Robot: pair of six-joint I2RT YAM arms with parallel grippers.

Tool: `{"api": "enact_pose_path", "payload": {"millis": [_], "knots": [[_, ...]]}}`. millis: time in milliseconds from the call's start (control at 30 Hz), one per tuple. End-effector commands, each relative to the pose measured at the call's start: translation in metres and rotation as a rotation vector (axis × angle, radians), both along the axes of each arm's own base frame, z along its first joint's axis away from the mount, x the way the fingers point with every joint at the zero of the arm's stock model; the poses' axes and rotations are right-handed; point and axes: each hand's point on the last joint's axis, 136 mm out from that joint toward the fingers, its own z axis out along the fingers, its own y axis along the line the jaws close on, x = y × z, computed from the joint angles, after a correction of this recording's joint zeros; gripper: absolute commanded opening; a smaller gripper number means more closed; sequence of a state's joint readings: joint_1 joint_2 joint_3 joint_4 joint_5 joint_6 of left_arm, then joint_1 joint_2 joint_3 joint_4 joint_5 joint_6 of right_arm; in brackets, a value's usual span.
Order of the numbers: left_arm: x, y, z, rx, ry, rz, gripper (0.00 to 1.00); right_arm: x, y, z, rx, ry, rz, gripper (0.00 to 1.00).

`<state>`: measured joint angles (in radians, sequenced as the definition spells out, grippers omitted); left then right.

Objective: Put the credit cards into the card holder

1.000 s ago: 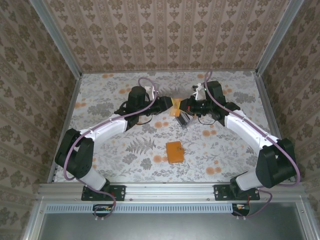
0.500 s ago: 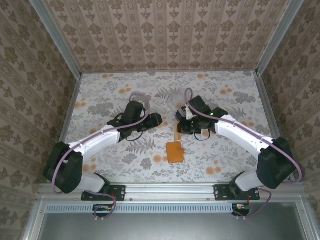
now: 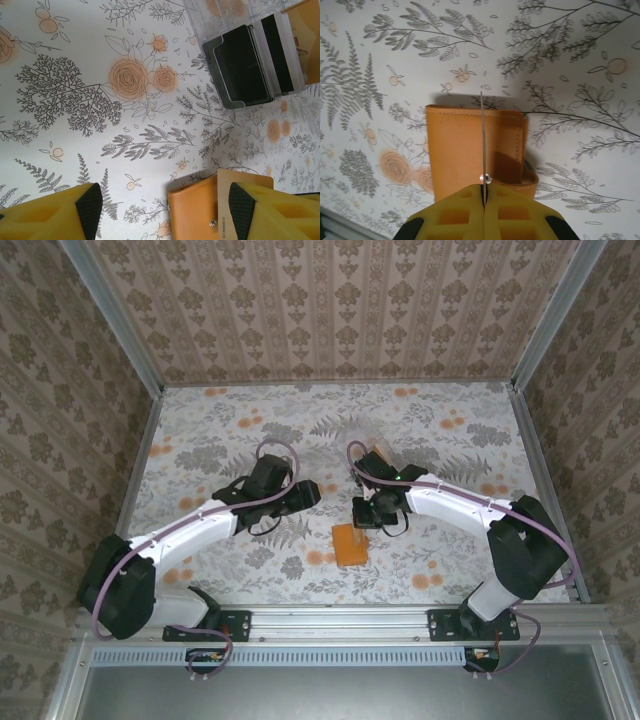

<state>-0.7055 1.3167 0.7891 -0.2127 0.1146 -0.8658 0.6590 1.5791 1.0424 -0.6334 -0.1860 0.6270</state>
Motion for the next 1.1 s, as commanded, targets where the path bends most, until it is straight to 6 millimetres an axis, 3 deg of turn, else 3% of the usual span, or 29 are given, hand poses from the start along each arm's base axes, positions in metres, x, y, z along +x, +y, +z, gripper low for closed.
{"api": "enact_pose_path", "payload": {"millis": [0, 433, 767, 1067], "knots": [[0.001, -0.005, 0.004, 0.041, -0.016, -0.026, 0.71, -0.008, -0.020, -0.007, -0.097, 0.009, 0.002, 0.01], [-0.013, -0.024, -0.012, 0.186, 0.041, -0.126, 0.75, -0.015, -0.049, -0.005, -0.114, 0.010, -0.044, 0.01], [-0.033, -0.048, -0.027, 0.291, 0.107, -0.206, 0.80, -0.022, -0.068, -0.015, -0.113, 0.038, -0.088, 0.02], [-0.046, -0.069, -0.038, 0.372, 0.170, -0.242, 0.85, -0.035, -0.074, -0.033, -0.089, 0.087, -0.138, 0.01]]}}
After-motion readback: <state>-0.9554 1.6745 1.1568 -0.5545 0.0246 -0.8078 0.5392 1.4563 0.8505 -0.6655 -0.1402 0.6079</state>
